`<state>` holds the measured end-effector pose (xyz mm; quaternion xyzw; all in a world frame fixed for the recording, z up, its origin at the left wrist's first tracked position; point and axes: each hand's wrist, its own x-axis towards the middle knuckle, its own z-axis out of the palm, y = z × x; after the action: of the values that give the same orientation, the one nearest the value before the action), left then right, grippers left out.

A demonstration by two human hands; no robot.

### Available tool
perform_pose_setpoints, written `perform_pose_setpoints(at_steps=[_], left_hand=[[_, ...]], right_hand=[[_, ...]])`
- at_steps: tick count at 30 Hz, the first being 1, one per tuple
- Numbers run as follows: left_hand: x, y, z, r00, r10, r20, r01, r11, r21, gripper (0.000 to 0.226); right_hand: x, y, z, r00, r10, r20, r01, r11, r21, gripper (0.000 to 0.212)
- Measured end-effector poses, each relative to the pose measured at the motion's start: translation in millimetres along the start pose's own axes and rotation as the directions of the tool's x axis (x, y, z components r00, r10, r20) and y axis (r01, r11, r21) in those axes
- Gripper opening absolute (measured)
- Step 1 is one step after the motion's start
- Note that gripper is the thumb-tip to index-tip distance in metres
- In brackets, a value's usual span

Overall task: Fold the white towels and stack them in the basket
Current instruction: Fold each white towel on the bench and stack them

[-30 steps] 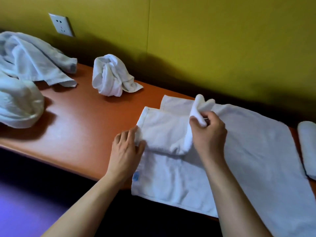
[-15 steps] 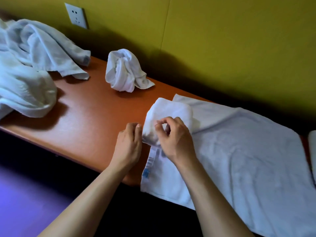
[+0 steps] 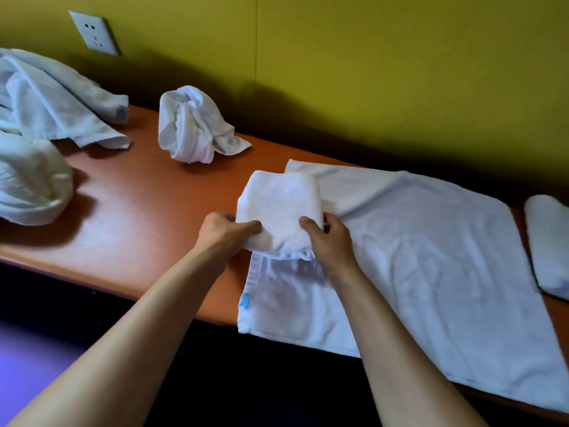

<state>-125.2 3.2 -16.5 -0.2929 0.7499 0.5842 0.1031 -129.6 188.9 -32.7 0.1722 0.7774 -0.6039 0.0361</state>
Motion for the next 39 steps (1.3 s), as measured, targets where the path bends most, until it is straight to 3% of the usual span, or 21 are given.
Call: perform_pose_setpoints(at_steps=[4,8,13,15,21,25,32,39], left_hand=[[-9.8,-1.5,5.7,0.999,0.014,0.041,-0.011,0.996,-0.092,0.038],[-34.8,-1.0,13.2,0.971,0.235,-0.048,-0.235,0.972,0.000,0.058],[-82.6,11.1,33.0,0.892,0.444,-0.086,-0.423,0.886,0.189,0.042],[-98.8,17.4,47.3,0.876,0.476,-0.073,-0.459,0.871,0.172,0.043],[-143.3,23.6,115.9,0.922,0.372,0.109,-0.366,0.928,-0.068,0.055],[-173.9,13.4,180.4,0.901,0.375,0.220,-0.360,0.927,-0.106,0.053],[-221.7,-13.0,299.7,0.795,0.436,0.421,-0.483,0.876,0.004,0.061],[-263.0,-17.7,402.9,0.622,0.459,0.634,-0.568,0.822,-0.038,0.071]], right_hand=[[-8.4,-0.7,-11.6,0.992,-0.127,0.014,0.126,0.991,0.041,0.021],[-18.4,-5.7,-32.6,0.984,-0.174,-0.023,0.176,0.982,0.066,0.019],[-36.4,-8.3,-72.5,0.982,-0.182,-0.053,0.188,0.975,0.122,0.017],[-44.1,-7.5,-92.7,0.977,-0.194,-0.086,0.204,0.971,0.128,0.017],[-63.5,13.3,-178.2,0.973,-0.142,-0.180,0.172,0.971,0.168,0.018],[-76.0,46.5,-243.7,0.963,-0.085,-0.257,0.120,0.985,0.121,0.018],[-96.8,112.9,-358.8,0.886,0.043,-0.462,-0.010,0.997,0.072,0.012],[-106.4,157.0,-471.3,0.801,0.050,-0.596,-0.086,0.996,-0.033,0.020]])
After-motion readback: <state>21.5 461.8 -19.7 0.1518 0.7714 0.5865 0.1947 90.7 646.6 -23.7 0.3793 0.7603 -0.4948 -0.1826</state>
